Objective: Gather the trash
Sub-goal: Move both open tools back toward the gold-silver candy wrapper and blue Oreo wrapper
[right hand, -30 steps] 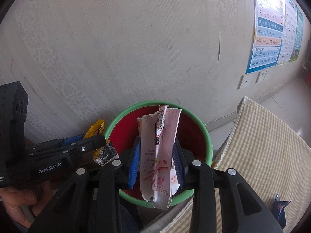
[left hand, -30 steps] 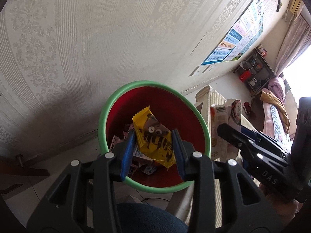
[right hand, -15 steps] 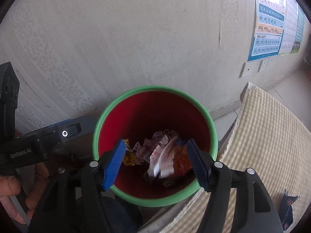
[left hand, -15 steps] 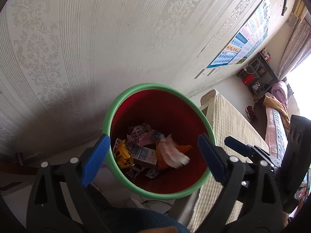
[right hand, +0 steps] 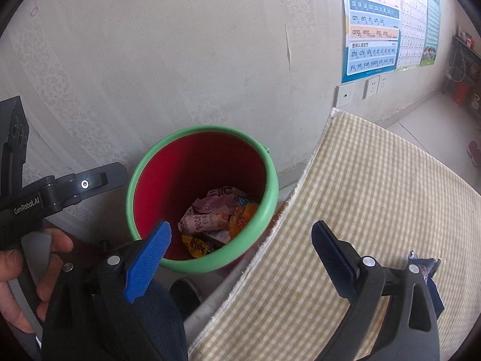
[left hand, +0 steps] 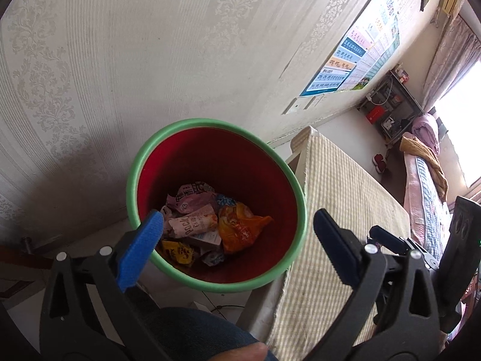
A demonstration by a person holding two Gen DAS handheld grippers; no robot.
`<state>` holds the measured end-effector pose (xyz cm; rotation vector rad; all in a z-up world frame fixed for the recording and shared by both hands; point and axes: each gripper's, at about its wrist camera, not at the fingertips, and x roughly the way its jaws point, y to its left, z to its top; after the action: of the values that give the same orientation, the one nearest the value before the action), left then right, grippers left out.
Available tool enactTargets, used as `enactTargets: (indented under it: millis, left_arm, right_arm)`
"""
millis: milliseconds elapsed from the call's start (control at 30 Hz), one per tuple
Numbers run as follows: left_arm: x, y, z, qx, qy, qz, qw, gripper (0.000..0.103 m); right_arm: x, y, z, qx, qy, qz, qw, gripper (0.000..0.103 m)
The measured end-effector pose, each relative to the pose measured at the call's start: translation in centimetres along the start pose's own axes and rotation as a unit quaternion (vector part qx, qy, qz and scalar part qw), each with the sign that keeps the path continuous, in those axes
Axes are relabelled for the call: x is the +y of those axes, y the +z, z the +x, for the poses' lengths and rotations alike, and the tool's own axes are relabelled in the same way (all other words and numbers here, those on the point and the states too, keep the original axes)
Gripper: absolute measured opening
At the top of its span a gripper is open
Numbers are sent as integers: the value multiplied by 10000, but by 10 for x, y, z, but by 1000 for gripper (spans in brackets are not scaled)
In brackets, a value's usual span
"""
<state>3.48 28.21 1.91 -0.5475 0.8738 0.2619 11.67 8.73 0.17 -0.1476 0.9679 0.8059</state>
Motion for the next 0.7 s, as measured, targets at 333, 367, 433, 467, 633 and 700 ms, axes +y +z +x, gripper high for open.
enactTargets:
  millis: [333,367,433,467,633,700]
  left_arm:
    - [-65,-40,4,265,-187,543,9980,97]
    - [-71,-45,5,295,-197,609,9975,97]
    - [-84,-52,6,361,-214,734,9964,97]
    - [-90,-56,7,385,-228,790,9959,97]
    - [-123,-73,8,497,-318,1080,9924,97]
    - [-137,-81,9,549,-379,1216,9903,97]
  right_arm:
    - [-54,-56,-49,91,-249,345,9991,93]
    - [-60,-63,-54,98,-288,395,9988,93]
    - [-74,-75,-65,91,-373,528,9979,93]
    - [-80,-80,-70,82,-403,604,9973,93]
    - [-107,-110,-95,53,-573,891,9944,93]
    - [-116,-123,-104,73,-643,998,9929,93]
